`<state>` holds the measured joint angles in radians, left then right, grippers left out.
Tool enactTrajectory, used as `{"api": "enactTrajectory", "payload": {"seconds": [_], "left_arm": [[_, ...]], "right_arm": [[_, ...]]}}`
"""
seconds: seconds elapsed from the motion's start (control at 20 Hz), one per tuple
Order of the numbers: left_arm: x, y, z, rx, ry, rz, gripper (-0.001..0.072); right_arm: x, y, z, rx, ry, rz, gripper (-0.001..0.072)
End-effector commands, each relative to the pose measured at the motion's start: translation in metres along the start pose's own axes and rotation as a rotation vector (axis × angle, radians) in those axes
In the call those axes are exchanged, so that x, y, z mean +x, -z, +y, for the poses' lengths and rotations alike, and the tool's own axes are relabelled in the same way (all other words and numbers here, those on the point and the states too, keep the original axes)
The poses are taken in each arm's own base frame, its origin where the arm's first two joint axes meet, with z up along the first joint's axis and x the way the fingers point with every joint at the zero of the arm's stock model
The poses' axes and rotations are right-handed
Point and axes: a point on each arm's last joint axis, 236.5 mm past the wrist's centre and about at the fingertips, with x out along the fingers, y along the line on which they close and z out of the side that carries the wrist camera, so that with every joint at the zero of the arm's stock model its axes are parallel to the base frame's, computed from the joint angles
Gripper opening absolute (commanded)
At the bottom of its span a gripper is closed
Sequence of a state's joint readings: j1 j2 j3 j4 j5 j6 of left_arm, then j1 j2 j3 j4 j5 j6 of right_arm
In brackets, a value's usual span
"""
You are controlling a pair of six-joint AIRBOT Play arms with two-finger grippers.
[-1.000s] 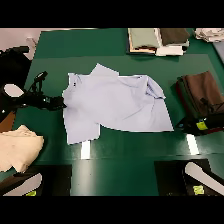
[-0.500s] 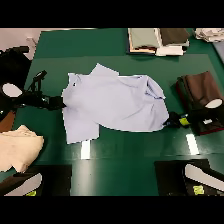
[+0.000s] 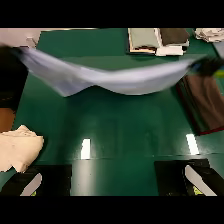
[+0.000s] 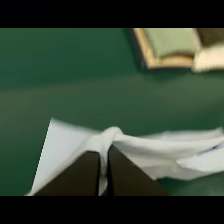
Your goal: Fold the shirts.
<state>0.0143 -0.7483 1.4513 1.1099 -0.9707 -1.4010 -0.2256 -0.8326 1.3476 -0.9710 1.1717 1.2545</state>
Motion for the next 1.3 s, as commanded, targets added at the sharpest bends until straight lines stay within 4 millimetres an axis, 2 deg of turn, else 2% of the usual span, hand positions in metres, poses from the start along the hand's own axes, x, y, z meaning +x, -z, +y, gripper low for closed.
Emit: {"api": "enactTrajectory", "payload": {"seconds": [0.0, 0.1, 0.2, 0.3, 0.35, 0.45, 0.5, 0.6, 0.7, 0.8, 0.85, 0.95, 1.05, 1.15, 1.25], "left_arm": [[-0.129, -0.125, -0.058, 0.145, 0.02, -0.408, 0.0029], [-0.179, -0.156, -0.082, 0.192, 0.035, -0.53, 0.0028], [-0.211, -0.174, -0.095, 0.212, 0.042, -0.617, 0.0028], [-0.215, -0.177, -0.084, 0.212, -0.01, -0.627, 0.0028], [-0.205, -0.17, -0.07, 0.191, -0.056, -0.588, 0.0028], [-0.164, -0.144, -0.038, 0.142, -0.125, -0.448, 0.0028], [-0.134, -0.127, -0.024, 0.113, -0.137, -0.358, 0.0028], [-0.064, -0.076, 0.004, 0.057, -0.141, -0.131, 0.0029], [0.011, -0.005, 0.028, -0.033, -0.112, 0.125, 0.0029], [0.076, 0.07, 0.049, -0.111, -0.08, 0.342, 0.003], [0.101, 0.107, 0.058, -0.144, -0.067, 0.439, 0.003], [0.143, 0.184, 0.081, -0.211, -0.075, 0.623, 0.0029], [0.176, 0.246, 0.101, -0.241, -0.079, 0.751, 0.003], [0.204, 0.285, 0.113, -0.264, -0.073, 0.798, 0.003], [0.227, 0.296, 0.125, -0.282, -0.089, 0.757, 0.0029]], "right_arm": [[-0.121, -0.097, 0.064, -0.212, 0.041, -0.356, 0.0019], [-0.162, -0.115, 0.07, -0.239, 0.113, -0.438, 0.0018], [-0.184, -0.117, 0.06, -0.216, 0.201, -0.443, 0.0019], [-0.186, -0.113, 0.054, -0.2, 0.236, -0.383, 0.0018], [-0.182, -0.11, 0.052, -0.2, 0.233, -0.344, 0.0018], [-0.163, -0.106, 0.042, -0.187, 0.226, -0.252, 0.0018], [-0.146, -0.103, 0.033, -0.166, 0.222, -0.199, 0.0018], [-0.106, -0.088, 0.009, -0.113, 0.212, -0.072, 0.0018], [-0.058, -0.06, -0.018, -0.05, 0.197, 0.076, 0.0018], [-0.002, -0.02, -0.051, 0.032, 0.184, 0.247, 0.0018], [0.024, 0.002, -0.065, 0.069, 0.178, 0.323, 0.0018], [0.072, 0.053, -0.095, 0.134, 0.18, 0.474, 0.0018], [0.117, 0.102, -0.115, 0.175, 0.181, 0.604, 0.0018], [0.157, 0.135, -0.125, 0.183, 0.168, 0.66, 0.0018], [0.191, 0.145, -0.133, 0.185, 0.164, 0.655, 0.0018]]}}
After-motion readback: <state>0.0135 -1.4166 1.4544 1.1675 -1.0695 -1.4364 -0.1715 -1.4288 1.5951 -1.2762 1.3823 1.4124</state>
